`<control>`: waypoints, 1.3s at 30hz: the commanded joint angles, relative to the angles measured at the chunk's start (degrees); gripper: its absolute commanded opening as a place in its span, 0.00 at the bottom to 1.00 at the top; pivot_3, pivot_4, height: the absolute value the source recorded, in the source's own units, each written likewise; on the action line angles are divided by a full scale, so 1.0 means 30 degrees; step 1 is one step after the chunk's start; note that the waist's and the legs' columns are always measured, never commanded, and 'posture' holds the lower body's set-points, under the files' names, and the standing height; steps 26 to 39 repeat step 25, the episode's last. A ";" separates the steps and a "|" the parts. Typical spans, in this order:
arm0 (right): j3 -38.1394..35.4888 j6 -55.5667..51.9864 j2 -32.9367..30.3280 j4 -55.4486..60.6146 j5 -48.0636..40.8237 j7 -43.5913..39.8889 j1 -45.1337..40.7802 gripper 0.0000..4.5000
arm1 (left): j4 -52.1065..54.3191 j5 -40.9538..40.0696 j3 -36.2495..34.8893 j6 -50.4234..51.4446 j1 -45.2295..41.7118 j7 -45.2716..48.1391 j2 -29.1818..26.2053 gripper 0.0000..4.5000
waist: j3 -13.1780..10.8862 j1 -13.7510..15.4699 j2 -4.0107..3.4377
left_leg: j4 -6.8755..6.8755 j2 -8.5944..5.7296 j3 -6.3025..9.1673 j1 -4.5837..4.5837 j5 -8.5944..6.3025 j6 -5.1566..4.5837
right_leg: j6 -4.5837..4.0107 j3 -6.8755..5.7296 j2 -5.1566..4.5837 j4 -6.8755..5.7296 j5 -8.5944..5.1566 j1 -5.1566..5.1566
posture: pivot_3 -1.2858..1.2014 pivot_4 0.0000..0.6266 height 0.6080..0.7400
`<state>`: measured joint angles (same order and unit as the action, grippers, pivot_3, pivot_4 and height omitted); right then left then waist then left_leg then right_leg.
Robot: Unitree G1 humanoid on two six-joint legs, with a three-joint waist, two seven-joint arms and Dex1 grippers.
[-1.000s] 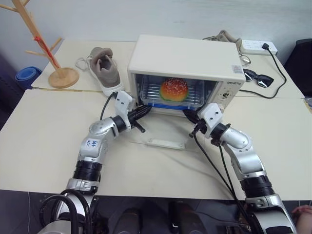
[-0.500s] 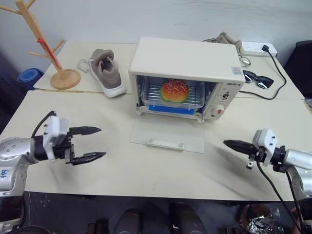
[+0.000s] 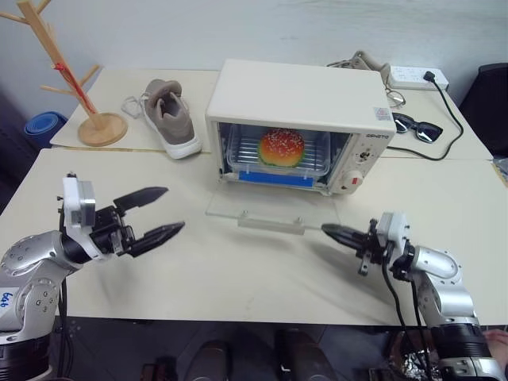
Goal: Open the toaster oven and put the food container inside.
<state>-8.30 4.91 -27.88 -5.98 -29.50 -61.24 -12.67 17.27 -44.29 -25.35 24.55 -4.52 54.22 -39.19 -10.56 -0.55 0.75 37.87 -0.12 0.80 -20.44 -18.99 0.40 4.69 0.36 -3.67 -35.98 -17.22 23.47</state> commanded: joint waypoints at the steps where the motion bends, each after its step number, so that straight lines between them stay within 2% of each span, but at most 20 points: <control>1: -0.1494 -0.1454 0.0491 0.1792 -0.2001 0.2103 -0.1286 0.00 | 0.0875 0.0056 -0.0789 -0.0477 0.0381 -0.0733 -0.0029 0.99 | 0.0001 -0.0015 -0.0002 | 0.0000 0.0000 -0.0001 -0.0003 -0.0001 0.0003 | 0.0000 0.0001 0.0000 0.0002 0.0000 0.0003 | 0.52 0.24 1.00; 4: -0.1733 -0.2648 0.0469 0.2262 -0.2649 0.3009 -0.2674 0.00 | 0.0245 0.1410 -0.0687 -0.1396 0.0810 -0.0573 -0.0491 0.99 | 0.0000 -0.0036 -0.0003 | -0.0001 0.0001 0.0000 -0.0003 0.0001 0.0011 | -0.0001 -0.0002 0.0005 0.0002 -0.0001 0.0008 | 0.52 0.24 1.00; 7: -0.1507 -0.2415 -0.0244 0.2228 -0.2017 0.2284 -0.3432 0.00 | -0.1091 0.2829 -0.0496 -0.2860 0.1148 0.0188 -0.0896 0.99 | 0.0000 -0.0035 -0.0003 | -0.0010 0.0002 0.0000 -0.0007 -0.0001 0.0008 | -0.0005 -0.0005 0.0007 0.0010 -0.0003 0.0013 | 0.52 0.24 1.00; 10: -0.1073 -0.1889 -0.1417 0.2120 -0.1512 0.0153 -0.3077 0.13 | -0.2043 0.4151 -0.0089 -0.4487 0.1968 0.1482 -0.1440 1.00 | -0.0001 0.0058 -0.0005 | -0.0023 0.0000 -0.0004 -0.0017 -0.0009 -0.0008 | -0.0010 -0.0007 0.0004 0.0032 -0.0006 0.0016 | 0.52 0.24 1.00; 12: -0.0858 -0.1448 -0.2356 0.2175 -0.1145 -0.1460 -0.2278 0.28 | -0.1847 0.4990 0.0071 -0.5401 0.2708 0.1776 -0.1667 1.00 | -0.0001 0.0097 -0.0004 | -0.0032 0.0000 -0.0011 -0.0027 -0.0020 -0.0027 | -0.0010 -0.0005 0.0000 0.0059 -0.0006 0.0018 | 0.52 0.24 1.00; 16: -0.0381 -0.0627 -0.3840 0.2303 -0.0425 -0.3897 -0.0484 0.58 | -0.0983 0.4869 -0.0194 -0.5095 0.4307 0.2216 -0.1980 1.00 | -0.0001 0.0115 -0.0003 | -0.0043 0.0000 -0.0008 -0.0057 -0.0039 -0.0059 | -0.0009 -0.0008 -0.0029 0.0115 -0.0005 0.0016 | 0.52 0.24 1.00; 22: -0.0441 0.1318 -0.3857 0.0844 0.0619 -0.4838 0.1460 1.00 | -0.1306 0.5935 -0.0530 -0.6417 0.6186 0.1582 -0.1257 1.00 | -0.0001 0.0040 -0.0004 | -0.0085 0.0003 -0.0009 0.0006 -0.0033 -0.0051 | -0.0015 -0.0001 -0.0036 0.0098 -0.0008 -0.0014 | 0.52 0.24 1.00; 25: -0.0575 0.2048 -0.3359 0.0057 0.0993 -0.4159 0.1519 1.00 | -0.1180 0.6593 -0.0176 -0.7577 0.6699 0.1254 -0.0689 1.00 | -0.0001 0.0044 -0.0004 | -0.0089 0.0001 -0.0014 0.0027 -0.0021 -0.0040 | -0.0021 0.0001 -0.0036 0.0064 -0.0011 -0.0019 | 0.52 0.24 1.00; 39: -0.0575 0.2048 -0.3359 0.0057 0.0993 -0.4159 0.1519 1.00 | -0.1180 0.6593 -0.0176 -0.7577 0.6699 0.1254 -0.0689 1.00 | -0.0001 0.0044 -0.0004 | -0.0089 0.0001 -0.0014 0.0027 -0.0021 -0.0040 | -0.0021 0.0001 -0.0036 0.0064 -0.0011 -0.0019 | 0.52 0.24 1.00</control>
